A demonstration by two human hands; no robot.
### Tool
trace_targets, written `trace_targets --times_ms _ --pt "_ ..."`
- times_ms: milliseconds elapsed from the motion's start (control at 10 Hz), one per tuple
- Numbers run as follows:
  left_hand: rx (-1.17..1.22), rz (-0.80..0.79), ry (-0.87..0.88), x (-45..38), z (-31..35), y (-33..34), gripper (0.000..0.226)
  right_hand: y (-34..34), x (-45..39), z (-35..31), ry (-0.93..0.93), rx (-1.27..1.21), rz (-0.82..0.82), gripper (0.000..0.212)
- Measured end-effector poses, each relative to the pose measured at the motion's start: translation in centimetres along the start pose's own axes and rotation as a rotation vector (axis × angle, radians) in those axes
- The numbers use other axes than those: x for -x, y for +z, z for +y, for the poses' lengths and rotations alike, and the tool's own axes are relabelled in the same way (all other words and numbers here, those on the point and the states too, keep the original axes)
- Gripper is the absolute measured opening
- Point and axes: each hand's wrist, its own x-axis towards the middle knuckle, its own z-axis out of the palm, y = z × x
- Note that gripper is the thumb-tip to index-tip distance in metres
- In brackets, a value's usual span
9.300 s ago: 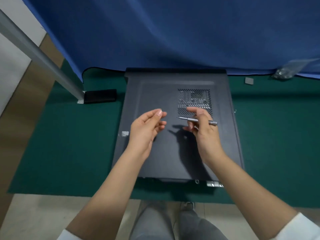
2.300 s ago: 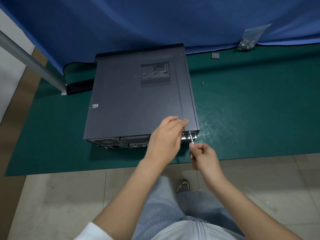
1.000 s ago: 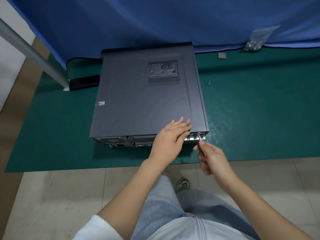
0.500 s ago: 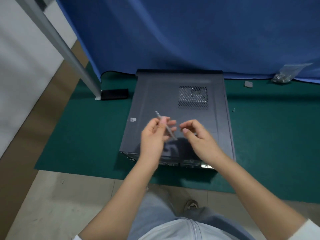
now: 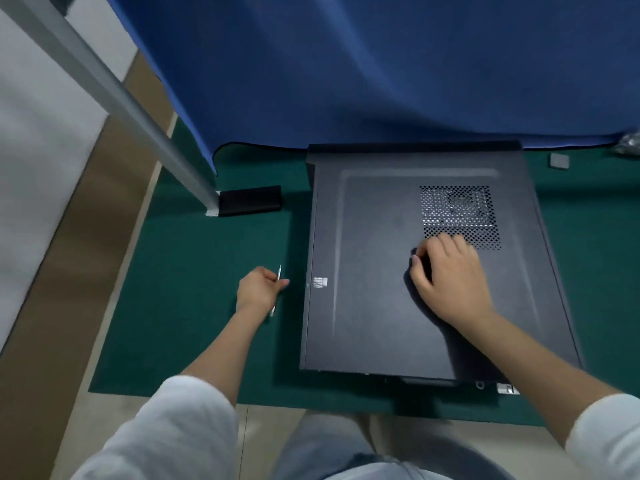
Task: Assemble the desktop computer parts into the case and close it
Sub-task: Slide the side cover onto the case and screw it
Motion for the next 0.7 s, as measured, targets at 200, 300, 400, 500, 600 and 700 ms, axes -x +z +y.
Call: trace_targets --times_ms 200,300,400,500,600,700 --pt "-0.071 0.031 -0.030 -3.2 -0.5 3.0 0.024 0.1 -0.3 -0.1 -0.011 -0.007 0.033 0.023" --pt "-0.060 0.064 -0.051 -3.7 -0.7 3.6 0.024 -0.1 -0.3 -0.1 -0.010 -0.009 0.027 0.022" --pt "-0.066 0.066 -0.062 -4.1 -0.9 3.7 0.029 -0.1 -0.3 -0.1 -0.005 -0.010 0.017 0.022" --pt "-0.051 0.059 -0.071 -3.8 -0.7 3.3 0.040 -0.1 -0.4 -0.1 -0.003 -0.018 0.012 0.022" --pt "-0.015 0.065 -0.086 -3.5 -0.6 3.0 0.050 -0.1 -0.3 0.0 -0.013 -0.021 0.016 0.021" --pt "0.034 0.098 -0.026 -2.1 0.5 2.2 0.041 -0.1 -0.4 0.0 -0.011 -0.029 0.018 0.017"
